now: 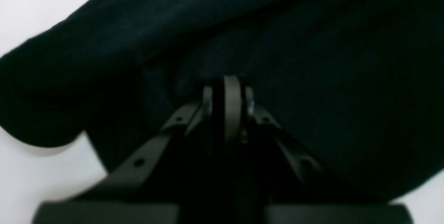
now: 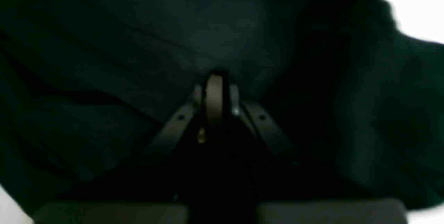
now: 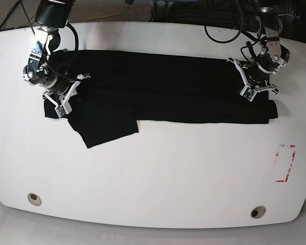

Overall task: Layout the t-shirt on the table in an organized manner, then fold the t-shirt properly
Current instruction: 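Grasp the shirt edge with both grippers and pull it back, then fold the shirt edge over with the right gripper toward the shirt center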

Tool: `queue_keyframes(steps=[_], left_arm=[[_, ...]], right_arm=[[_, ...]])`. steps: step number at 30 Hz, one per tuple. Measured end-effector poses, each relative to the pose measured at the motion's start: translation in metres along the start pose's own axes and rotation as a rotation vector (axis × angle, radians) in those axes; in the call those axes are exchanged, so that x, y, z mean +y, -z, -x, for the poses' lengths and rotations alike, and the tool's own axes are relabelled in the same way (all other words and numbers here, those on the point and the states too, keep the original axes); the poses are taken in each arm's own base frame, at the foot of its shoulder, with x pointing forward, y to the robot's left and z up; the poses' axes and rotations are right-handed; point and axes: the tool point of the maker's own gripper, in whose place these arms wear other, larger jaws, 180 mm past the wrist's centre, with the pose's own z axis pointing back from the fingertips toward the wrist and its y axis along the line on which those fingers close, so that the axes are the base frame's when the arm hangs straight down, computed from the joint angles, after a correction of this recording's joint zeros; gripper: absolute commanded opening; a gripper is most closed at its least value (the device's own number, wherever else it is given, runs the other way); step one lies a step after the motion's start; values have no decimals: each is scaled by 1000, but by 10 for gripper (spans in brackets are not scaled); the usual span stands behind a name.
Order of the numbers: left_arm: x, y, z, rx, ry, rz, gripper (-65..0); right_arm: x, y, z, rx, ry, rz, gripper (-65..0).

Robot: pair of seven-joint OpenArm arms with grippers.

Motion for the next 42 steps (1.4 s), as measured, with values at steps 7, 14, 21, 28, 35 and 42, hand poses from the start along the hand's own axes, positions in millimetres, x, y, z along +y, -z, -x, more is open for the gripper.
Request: queue_keyframes(steps=[7, 14, 21, 28, 35, 42], left_arm=[[5, -15, 4, 86, 79, -40, -625], [19, -27, -25, 33, 126, -98, -624], [21, -30, -20, 80, 139, -111, -563], [27, -32, -33, 46, 146, -130, -258], [29, -36, -40, 31, 158, -143, -183], [42, -38, -56, -7, 158, -177, -183]], right_arm=[[-17, -29, -7, 122, -123, 133, -430], [-19, -51, -76, -19, -209, 200, -270], [-26, -32, -90, -6, -182, 180, -238], [-18, 12, -112, -64, -109, 60, -238], [-28, 38, -118, -74, -10, 10, -239], [-28, 57, -120, -99, 66, -36, -241]])
